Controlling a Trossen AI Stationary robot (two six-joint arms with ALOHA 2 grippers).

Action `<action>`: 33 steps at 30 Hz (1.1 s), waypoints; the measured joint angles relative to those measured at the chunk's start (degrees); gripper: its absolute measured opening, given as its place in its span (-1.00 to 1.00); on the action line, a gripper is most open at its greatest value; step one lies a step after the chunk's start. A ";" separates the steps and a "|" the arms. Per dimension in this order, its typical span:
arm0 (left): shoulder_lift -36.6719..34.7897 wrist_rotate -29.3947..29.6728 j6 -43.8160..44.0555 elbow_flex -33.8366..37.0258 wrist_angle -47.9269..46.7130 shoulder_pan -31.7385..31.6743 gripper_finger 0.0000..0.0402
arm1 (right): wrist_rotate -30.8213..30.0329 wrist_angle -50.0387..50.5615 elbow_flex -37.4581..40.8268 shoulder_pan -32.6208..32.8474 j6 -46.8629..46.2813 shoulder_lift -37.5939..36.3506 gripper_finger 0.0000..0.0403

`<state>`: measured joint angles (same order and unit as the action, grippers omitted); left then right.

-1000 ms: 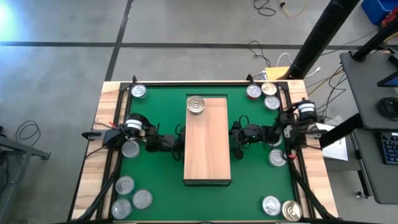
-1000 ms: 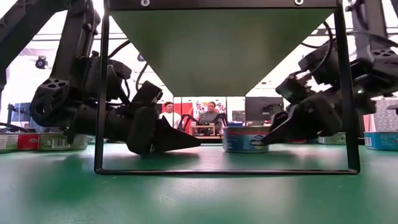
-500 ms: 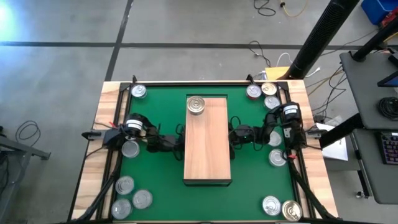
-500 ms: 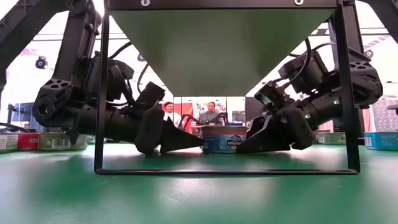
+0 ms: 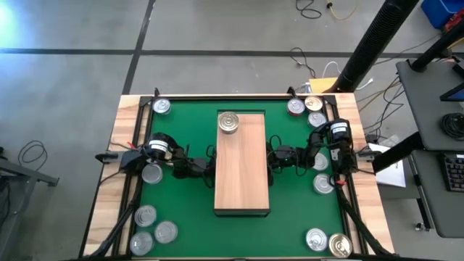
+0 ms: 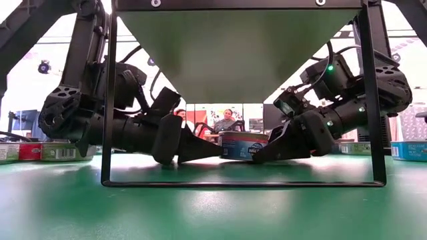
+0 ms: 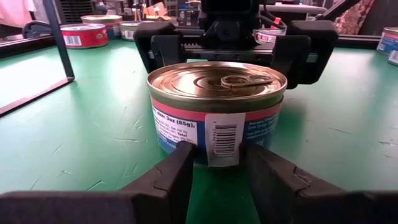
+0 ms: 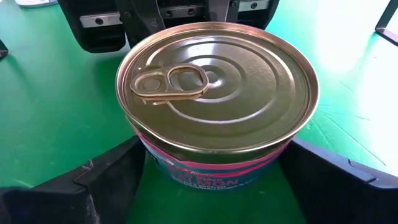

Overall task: Stack canned seafood by type on shelf
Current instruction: Stack the blue pink tuna can on top of the other blue pink tuna can on the shelf

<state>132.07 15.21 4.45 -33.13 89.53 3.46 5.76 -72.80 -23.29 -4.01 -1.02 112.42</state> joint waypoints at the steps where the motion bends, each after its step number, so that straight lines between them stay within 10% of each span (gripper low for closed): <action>1: -0.02 0.25 0.04 -0.14 -0.35 0.02 -0.38 | -0.06 0.02 0.00 0.00 0.34 -0.02 0.74; 33: -0.09 -3.83 -1.34 -3.22 -4.65 0.76 -0.38 | 0.87 -3.76 0.30 0.48 -0.74 0.41 0.89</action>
<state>131.98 11.38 3.11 -36.34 84.88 4.23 6.63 -76.55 -22.99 -3.53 -1.76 112.84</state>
